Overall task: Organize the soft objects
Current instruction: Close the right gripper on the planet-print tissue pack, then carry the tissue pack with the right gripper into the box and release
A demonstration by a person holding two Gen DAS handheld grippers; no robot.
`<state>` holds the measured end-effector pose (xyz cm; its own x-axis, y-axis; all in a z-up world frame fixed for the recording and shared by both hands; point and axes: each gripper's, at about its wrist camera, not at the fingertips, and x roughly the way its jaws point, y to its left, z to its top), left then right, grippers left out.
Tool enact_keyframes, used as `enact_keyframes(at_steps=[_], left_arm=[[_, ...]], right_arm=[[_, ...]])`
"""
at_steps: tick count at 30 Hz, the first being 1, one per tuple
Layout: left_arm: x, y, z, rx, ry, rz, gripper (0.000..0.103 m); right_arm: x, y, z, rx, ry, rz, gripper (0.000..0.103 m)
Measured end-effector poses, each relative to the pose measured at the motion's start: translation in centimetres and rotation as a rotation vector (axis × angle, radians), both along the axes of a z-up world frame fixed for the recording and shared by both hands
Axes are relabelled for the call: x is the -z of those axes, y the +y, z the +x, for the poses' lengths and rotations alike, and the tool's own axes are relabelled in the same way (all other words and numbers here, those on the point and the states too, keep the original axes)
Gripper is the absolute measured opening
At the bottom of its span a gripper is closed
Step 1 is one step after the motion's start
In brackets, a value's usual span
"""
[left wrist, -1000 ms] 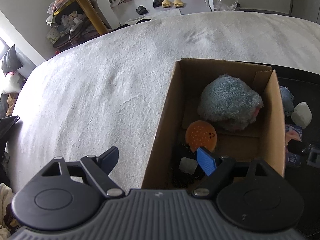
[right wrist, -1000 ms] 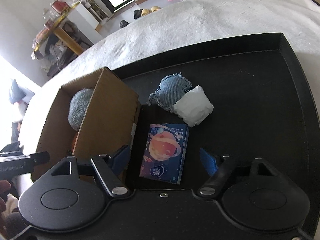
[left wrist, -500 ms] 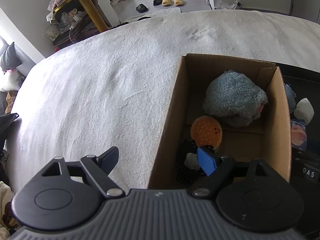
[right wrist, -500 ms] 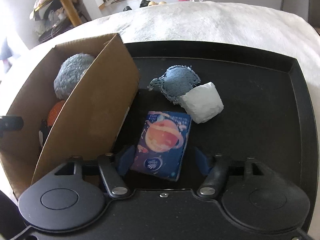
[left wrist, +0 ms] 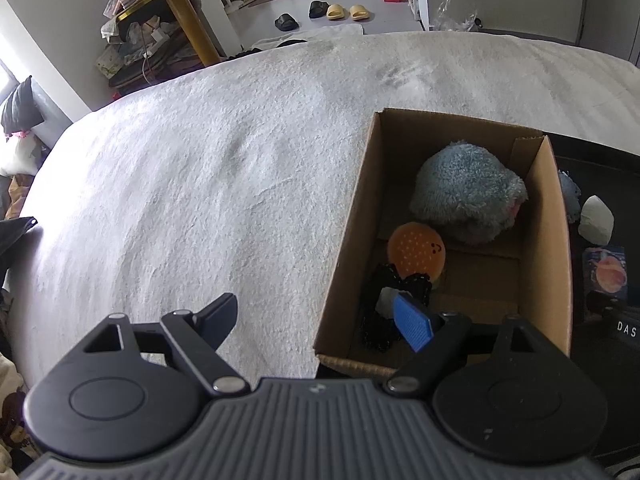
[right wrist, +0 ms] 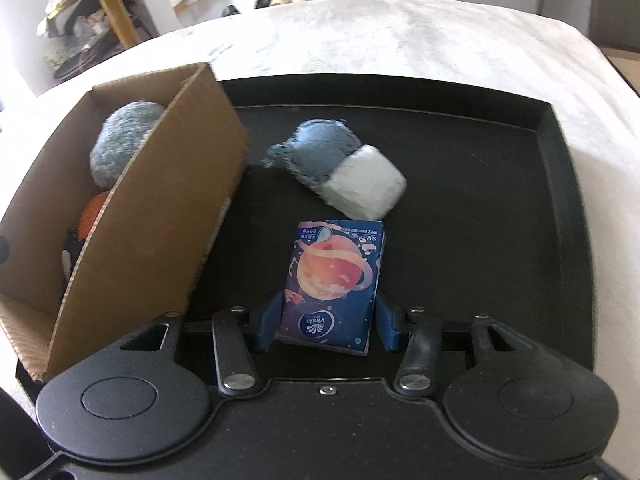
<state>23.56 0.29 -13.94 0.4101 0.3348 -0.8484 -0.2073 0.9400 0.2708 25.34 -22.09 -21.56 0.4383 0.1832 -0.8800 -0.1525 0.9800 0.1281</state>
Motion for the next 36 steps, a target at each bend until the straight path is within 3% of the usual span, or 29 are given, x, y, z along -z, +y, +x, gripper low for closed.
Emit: enact_keyframes(at_steps=[6, 12, 15, 17, 20, 36], left_arm=[[-0.1, 0.1, -0.2, 0.007, -0.008, -0.012, 0.084], [0.0, 0.5, -0.1, 0.003, -0.006, -0.016, 0.084], [0.2, 0.8, -0.1, -0.005, -0.004, -0.021, 0.084], [0.3, 0.8, -0.1, -0.005, -0.002, -0.022, 0.084], [0.3, 0.7, -0.1, -0.001, -0.001, -0.025, 0.084], [-0.8, -0.2, -0.9, 0.026, -0.03, -0.06, 0.084]], right_arm=[[0.1, -0.5, -0.1, 0.043, 0.0, -0.033, 0.053], [0.6, 0.0, 0.5, 0.042, -0.001, -0.055, 0.068], [1.2, 0.4, 0.5, 0.022, 0.004, -0.087, 0.067], [1.2, 0.8, 0.5, 0.007, -0.017, -0.132, 0.053], [0.9, 0.5, 0.6, 0.01, -0.003, -0.102, 0.052], [-3.8, -0.6, -2.2, 0.05, -0.104, -0.05, 0.052]])
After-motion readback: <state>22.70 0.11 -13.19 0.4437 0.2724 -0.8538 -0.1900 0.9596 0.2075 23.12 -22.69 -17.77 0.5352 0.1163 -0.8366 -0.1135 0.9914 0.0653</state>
